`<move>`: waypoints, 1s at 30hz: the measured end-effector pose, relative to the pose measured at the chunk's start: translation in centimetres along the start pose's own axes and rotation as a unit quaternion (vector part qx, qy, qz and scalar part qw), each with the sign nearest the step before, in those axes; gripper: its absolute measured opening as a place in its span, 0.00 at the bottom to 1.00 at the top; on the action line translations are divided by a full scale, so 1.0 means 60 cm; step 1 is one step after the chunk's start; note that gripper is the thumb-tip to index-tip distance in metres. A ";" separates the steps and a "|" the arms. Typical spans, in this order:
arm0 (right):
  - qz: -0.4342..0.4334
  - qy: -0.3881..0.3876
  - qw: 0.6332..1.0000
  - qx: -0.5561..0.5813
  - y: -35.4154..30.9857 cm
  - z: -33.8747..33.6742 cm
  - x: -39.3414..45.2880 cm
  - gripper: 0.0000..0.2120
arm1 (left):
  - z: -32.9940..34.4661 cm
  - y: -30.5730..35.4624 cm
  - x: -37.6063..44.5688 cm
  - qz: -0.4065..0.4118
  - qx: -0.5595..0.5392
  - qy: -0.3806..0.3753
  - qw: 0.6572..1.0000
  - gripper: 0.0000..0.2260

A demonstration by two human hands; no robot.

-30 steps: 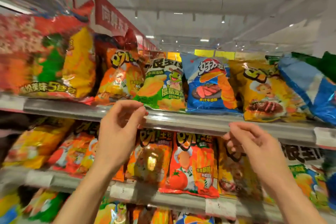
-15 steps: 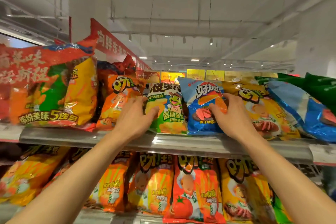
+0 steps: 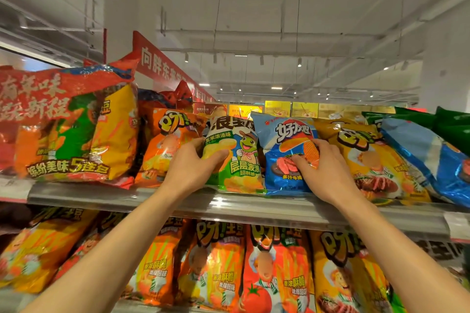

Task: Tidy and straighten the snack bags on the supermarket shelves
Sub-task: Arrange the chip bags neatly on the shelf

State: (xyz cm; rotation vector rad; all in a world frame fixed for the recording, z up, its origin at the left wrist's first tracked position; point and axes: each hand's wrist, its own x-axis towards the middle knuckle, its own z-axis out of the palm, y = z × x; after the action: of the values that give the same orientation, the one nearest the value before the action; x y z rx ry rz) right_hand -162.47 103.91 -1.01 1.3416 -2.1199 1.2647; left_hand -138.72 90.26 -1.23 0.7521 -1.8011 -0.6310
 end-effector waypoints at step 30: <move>0.030 0.012 0.987 0.158 0.007 -0.076 -0.056 0.21 | -0.034 0.040 -0.096 0.054 -0.148 0.072 0.985 0.27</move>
State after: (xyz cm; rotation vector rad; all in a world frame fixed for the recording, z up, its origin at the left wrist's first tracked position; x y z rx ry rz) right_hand -161.91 109.55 -0.95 1.3821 -2.0176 1.6902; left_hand -135.72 96.02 -2.38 0.4825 -1.5609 -0.7326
